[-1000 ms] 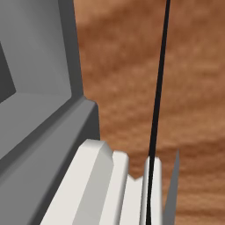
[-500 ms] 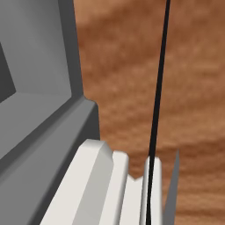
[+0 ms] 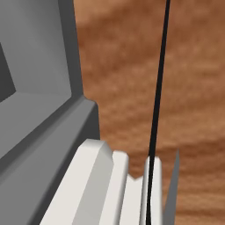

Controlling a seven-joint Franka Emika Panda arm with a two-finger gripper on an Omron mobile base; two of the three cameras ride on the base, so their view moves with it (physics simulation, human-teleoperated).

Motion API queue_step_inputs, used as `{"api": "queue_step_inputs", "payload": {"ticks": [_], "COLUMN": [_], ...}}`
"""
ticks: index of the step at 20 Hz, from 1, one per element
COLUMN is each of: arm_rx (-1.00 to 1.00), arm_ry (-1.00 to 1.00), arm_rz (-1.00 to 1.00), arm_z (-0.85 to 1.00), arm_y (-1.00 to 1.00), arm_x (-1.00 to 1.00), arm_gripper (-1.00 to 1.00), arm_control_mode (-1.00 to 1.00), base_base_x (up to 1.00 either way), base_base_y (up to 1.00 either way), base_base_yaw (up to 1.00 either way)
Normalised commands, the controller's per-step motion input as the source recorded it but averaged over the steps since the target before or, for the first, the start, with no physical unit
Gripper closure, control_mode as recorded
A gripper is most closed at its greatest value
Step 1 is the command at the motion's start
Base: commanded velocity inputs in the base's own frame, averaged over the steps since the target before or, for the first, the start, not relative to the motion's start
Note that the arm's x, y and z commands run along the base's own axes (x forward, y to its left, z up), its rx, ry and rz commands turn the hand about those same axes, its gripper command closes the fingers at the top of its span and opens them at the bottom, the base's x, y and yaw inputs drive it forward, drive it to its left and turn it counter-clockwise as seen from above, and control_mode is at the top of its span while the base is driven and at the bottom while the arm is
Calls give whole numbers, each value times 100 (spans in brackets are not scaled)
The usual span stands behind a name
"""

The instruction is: Pick the syrup bottle and honey bottle from the cabinet and place them next to the mug.

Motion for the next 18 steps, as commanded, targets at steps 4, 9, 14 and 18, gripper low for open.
{"api": "queue_step_inputs", "payload": {"ticks": [4, 9, 14, 18], "arm_rx": [0, 0, 0, 0], "arm_ry": [-7, -3, -18, -27], "arm_rz": [0, 0, 0, 2], "arm_z": [-65, -69, -100, -100], "arm_y": [0, 0, 2, 6], "arm_x": [-99, -84, -53, -32], "arm_gripper": [100, 100, 100, 100], "arm_control_mode": [-100, -100, -100, -100], "base_base_x": [0, 0, 0, 0], "base_base_y": [0, 0, 0, 0], "base_base_yaw": [0, 0, 0, 0]}}
